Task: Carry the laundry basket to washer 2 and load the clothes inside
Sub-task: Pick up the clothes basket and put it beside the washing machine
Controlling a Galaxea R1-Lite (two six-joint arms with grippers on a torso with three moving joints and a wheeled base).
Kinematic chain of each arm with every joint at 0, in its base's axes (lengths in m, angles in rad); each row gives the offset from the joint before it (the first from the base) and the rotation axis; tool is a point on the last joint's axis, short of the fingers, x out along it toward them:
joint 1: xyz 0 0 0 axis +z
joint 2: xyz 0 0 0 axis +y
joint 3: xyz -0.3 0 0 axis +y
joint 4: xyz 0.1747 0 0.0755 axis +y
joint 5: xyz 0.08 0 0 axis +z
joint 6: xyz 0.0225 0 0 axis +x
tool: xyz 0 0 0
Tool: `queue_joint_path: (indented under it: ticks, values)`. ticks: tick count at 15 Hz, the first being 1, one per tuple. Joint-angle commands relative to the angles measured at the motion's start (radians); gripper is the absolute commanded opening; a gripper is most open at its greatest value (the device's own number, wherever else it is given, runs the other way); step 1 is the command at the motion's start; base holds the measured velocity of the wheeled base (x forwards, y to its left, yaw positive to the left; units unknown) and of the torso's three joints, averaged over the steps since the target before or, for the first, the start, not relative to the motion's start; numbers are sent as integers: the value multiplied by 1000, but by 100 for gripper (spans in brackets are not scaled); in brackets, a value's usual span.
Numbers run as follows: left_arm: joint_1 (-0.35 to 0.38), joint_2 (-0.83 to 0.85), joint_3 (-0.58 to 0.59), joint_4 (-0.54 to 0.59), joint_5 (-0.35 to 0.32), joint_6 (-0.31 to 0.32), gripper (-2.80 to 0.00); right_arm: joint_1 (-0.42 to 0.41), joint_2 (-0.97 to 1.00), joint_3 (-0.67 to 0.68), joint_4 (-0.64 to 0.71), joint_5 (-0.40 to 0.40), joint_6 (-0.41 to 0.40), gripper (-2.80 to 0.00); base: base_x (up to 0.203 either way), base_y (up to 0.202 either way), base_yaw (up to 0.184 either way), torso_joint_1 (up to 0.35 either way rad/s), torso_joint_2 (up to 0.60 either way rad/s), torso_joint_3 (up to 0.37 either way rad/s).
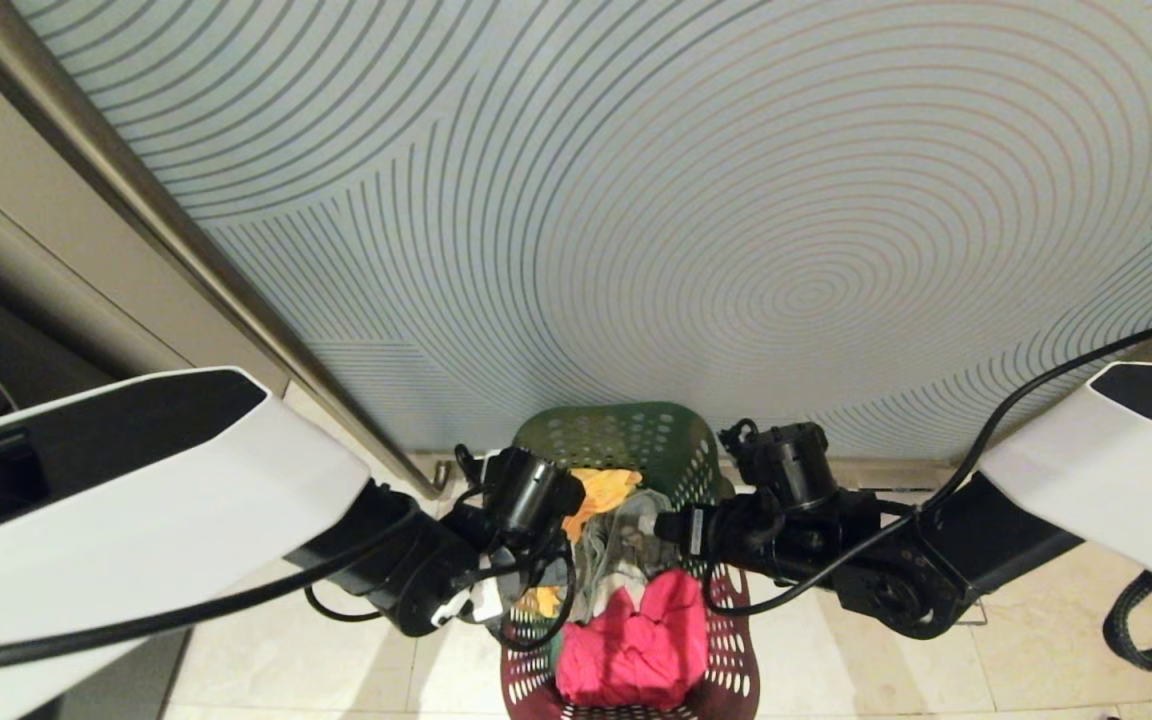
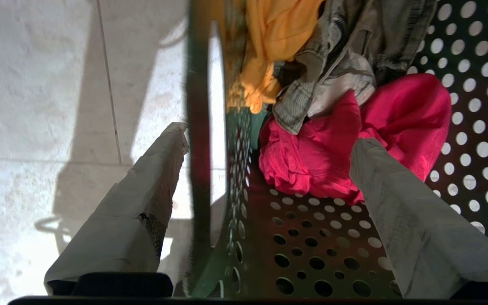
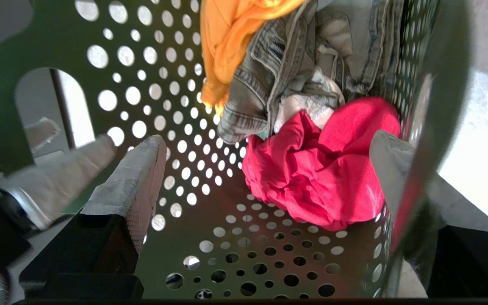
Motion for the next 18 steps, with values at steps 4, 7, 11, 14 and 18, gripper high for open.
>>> queue_joint_path:
  ticks: [4, 7, 11, 14, 18]
  values:
    - [20, -4, -46, 105, -97, -108, 0, 0, 24, 0, -4, -2, -1, 0, 0, 0, 0, 0, 0, 0]
    - [21, 10, -73, 147, -153, -157, 0, 0, 50, -5, -12, -8, -5, 0, 0, 0, 0, 0, 0, 0]
    - [22, 6, -117, 183, -224, -196, 0, 0, 66, -14, -39, -8, -10, 0, 0, 0, 0, 0, 0, 0]
    - [21, 12, -139, 194, -247, -216, 0, -7, 83, -20, -40, -9, -10, 0, 0, 0, 0, 0, 0, 0]
    - [21, 16, -143, 198, -304, -234, 0, -9, 102, -35, -42, -11, -10, 0, 0, 0, 0, 0, 0, 0]
